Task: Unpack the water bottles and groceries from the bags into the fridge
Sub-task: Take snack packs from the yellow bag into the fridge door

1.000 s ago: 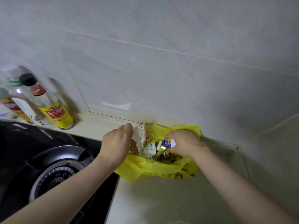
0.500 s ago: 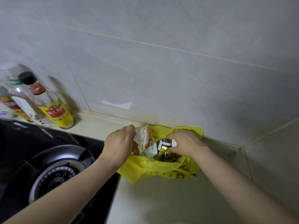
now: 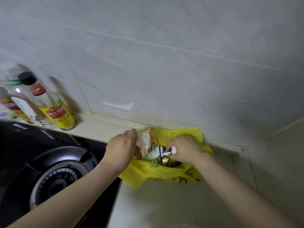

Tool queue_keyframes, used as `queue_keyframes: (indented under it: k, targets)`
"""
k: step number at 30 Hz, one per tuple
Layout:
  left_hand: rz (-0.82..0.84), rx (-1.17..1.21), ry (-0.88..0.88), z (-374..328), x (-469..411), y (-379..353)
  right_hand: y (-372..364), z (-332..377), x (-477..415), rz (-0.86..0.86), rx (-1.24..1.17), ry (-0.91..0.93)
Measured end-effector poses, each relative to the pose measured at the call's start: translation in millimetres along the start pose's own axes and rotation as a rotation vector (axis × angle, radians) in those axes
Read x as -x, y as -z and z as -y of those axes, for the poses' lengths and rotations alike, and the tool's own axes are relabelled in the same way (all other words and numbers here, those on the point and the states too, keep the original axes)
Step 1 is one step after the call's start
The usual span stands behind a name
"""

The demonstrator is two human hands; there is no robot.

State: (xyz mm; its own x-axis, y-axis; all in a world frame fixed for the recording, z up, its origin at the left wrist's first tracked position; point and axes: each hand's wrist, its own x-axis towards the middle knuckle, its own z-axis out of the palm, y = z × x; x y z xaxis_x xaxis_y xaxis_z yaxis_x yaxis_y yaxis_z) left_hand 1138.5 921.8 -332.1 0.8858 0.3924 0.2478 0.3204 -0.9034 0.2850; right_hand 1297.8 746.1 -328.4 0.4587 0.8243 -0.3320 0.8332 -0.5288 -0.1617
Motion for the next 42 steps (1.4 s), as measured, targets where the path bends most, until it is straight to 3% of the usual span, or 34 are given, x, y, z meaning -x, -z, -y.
queue_keyframes:
  k: [7, 14, 18, 22, 27, 32, 42]
  targets:
    - [0.06, 0.101, 0.018, -2.4, 9.2, 4.3, -24.4, 13.2, 43.0, 0.077, 0.015, -0.022]
    - [0.097, 0.135, 0.021, -10.6, 12.7, 10.4, -16.3, 0.8, 60.9, -0.183, -0.224, -0.214]
    - [0.101, 0.123, 0.021, -12.3, 14.1, 12.3, -8.6, 3.1, 59.9, -0.098, -0.255, -0.19]
    - [0.106, 0.134, 0.031, -13.6, 15.0, 12.6, -16.4, 15.6, 53.8, -0.023, -0.102, -0.074]
    - [0.097, 0.147, 0.024, -12.9, 16.1, 13.8, -11.0, 15.2, 55.1, -0.125, -0.206, -0.105]
    - [0.105, 0.148, 0.028, -14.6, 18.0, 14.2, -11.7, 20.0, 69.1, -0.05, 0.026, -0.017]
    - [0.122, 0.134, 0.027, -20.7, 16.2, 17.4, -19.7, 21.8, 74.3, 0.063, -0.184, -0.033]
